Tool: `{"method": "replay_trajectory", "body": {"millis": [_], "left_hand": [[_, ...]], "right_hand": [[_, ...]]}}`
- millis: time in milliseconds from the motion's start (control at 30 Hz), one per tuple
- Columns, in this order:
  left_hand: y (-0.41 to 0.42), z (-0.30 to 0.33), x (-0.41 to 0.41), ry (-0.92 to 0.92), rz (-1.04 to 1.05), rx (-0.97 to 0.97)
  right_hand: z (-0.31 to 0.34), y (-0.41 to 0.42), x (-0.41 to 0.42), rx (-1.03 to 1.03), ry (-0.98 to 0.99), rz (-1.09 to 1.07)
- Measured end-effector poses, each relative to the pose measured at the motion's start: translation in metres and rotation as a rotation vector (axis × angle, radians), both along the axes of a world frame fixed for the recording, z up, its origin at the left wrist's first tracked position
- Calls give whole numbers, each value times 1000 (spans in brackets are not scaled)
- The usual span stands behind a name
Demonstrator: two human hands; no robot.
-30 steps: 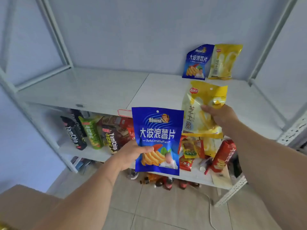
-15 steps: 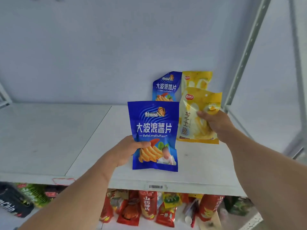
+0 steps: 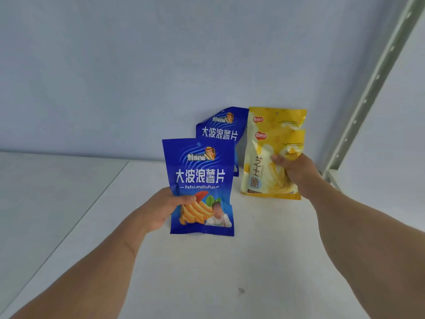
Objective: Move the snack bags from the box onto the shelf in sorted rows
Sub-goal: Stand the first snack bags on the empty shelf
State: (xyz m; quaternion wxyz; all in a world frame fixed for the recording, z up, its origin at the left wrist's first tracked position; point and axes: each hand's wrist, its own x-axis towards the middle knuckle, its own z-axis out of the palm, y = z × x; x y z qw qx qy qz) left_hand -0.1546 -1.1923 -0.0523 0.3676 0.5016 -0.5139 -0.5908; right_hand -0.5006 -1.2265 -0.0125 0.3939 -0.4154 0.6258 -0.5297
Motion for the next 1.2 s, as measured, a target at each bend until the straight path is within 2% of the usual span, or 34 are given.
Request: {"method": "replay_trajectory", "body": {"millis": [300, 600, 767, 967, 1200], "left_hand": [[-52, -4, -16, -30, 37, -22], [-70, -7, -28, -28, 40, -30], [-81, -3, -33, -38, 25, -28], [-100, 0, -38, -59, -5, -36], [-112, -10, -37, -66, -13, -38]], "right_hand": [[-4, -44, -12, -5, -26, -43], [-36, -35, -11, -37, -124, -41], [-23, -54, -10, -57, 28, -149], [-23, -69, -5, 2, 231, -180], [-26, -78, -2, 65, 291, -206]]}}
